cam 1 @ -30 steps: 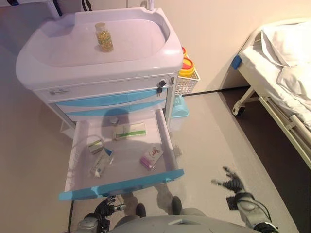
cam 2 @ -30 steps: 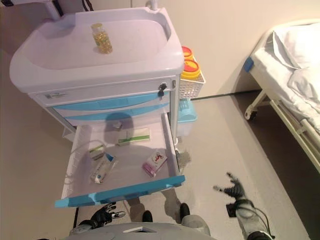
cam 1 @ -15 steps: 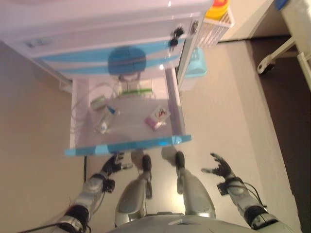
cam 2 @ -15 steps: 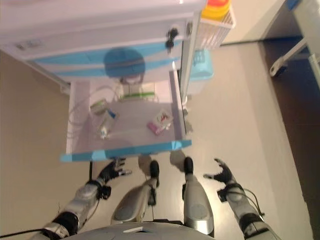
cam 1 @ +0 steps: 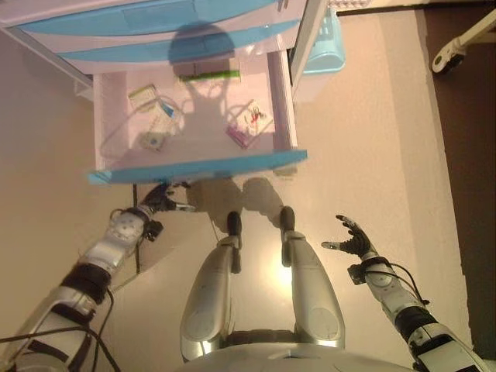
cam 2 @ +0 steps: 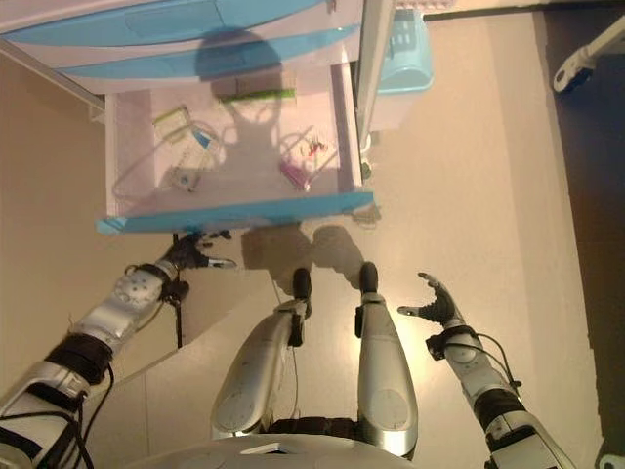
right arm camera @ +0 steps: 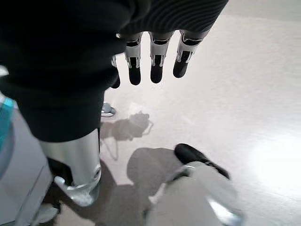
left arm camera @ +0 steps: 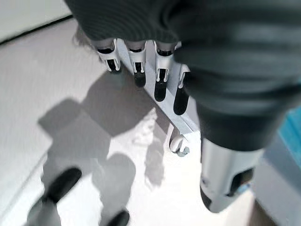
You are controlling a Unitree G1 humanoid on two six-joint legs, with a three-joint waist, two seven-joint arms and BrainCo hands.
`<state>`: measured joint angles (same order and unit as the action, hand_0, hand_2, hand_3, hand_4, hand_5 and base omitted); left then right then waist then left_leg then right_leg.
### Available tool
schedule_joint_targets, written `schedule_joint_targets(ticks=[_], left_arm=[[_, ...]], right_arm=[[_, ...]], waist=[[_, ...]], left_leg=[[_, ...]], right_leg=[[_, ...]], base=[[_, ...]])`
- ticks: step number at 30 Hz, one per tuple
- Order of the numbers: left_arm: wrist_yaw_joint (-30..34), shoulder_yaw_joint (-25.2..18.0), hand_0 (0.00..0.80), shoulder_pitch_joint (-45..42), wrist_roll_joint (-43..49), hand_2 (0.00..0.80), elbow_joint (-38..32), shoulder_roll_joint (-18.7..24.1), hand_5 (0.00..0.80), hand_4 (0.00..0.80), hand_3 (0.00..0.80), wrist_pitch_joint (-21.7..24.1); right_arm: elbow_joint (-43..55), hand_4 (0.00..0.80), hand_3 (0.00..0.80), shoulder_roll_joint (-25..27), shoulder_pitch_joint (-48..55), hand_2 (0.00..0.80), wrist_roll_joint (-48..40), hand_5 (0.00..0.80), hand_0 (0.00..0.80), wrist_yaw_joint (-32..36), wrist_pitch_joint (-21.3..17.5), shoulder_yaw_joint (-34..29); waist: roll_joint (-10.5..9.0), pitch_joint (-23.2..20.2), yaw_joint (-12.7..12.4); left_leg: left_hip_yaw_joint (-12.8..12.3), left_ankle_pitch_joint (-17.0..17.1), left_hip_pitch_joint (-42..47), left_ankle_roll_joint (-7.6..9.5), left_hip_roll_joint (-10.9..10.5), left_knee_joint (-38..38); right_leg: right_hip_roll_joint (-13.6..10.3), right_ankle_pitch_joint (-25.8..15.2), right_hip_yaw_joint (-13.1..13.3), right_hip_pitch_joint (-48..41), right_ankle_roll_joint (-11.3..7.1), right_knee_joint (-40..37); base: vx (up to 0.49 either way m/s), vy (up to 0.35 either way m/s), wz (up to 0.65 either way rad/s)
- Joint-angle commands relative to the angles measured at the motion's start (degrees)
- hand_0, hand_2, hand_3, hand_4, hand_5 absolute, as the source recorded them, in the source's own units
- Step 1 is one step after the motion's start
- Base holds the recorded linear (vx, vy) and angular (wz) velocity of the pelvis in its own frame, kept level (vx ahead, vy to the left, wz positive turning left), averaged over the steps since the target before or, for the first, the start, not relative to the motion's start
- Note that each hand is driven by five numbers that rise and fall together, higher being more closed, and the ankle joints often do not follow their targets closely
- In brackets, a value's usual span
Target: Open the drawer and pick up the medicine
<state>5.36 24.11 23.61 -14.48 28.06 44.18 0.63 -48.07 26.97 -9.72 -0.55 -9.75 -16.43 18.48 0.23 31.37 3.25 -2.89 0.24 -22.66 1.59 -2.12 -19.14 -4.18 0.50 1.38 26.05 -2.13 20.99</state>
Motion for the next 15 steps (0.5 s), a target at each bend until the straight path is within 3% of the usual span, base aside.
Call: schedule_joint_targets(ticks=[1, 9, 15], left_arm=[[-5.23, -3.61, 0.0, 12.94, 4.67, 0.0, -0.62, 5.33, 0.0, 0.0, 0.0, 0.77], [-12.78, 1.58, 0.0, 35.1, 10.46, 0.0, 20.23, 8.55, 0.0, 0.0, 0.0, -2.22], [-22.33, 4.2, 0.0, 48.09, 11.4, 0.0, 34.65, 9.08, 0.0, 0.0, 0.0, -4.69]], right_arm=[[2.12, 0.0, 0.0, 2.49, 2.81, 0.0, 0.07, 0.0, 0.0, -0.3, -1.67, 1.35], [3.48, 0.0, 0.0, 2.83, 3.03, 0.0, -0.3, 0.0, 0.0, -0.44, -1.81, 4.46], [2.65, 0.0, 0.0, 2.53, 2.35, 0.0, -0.49, 0.0, 0.0, -1.14, -2.93, 8.06]], waist=[[0.06, -1.65, 2.71], [-1.78, -1.58, 6.66], [-2.98, -1.58, 9.13]], left_leg=[[-0.23, -7.31, -1.58, 2.98, -1.41, -6.41], [-3.01, -9.89, -4.31, 3.56, -0.65, -10.26], [-3.79, -11.71, -5.58, 3.93, -0.59, -12.22]], right_leg=[[1.61, 2.87, -0.23, 0.89, 1.76, 4.8], [2.52, 2.07, 3.05, 4.46, 1.21, 5.79], [3.94, 2.25, 5.58, 6.17, 1.26, 6.6]], base=[[-0.007, 0.038, -0.02], [0.002, 0.044, -0.11], [0.023, 0.045, -0.22]])
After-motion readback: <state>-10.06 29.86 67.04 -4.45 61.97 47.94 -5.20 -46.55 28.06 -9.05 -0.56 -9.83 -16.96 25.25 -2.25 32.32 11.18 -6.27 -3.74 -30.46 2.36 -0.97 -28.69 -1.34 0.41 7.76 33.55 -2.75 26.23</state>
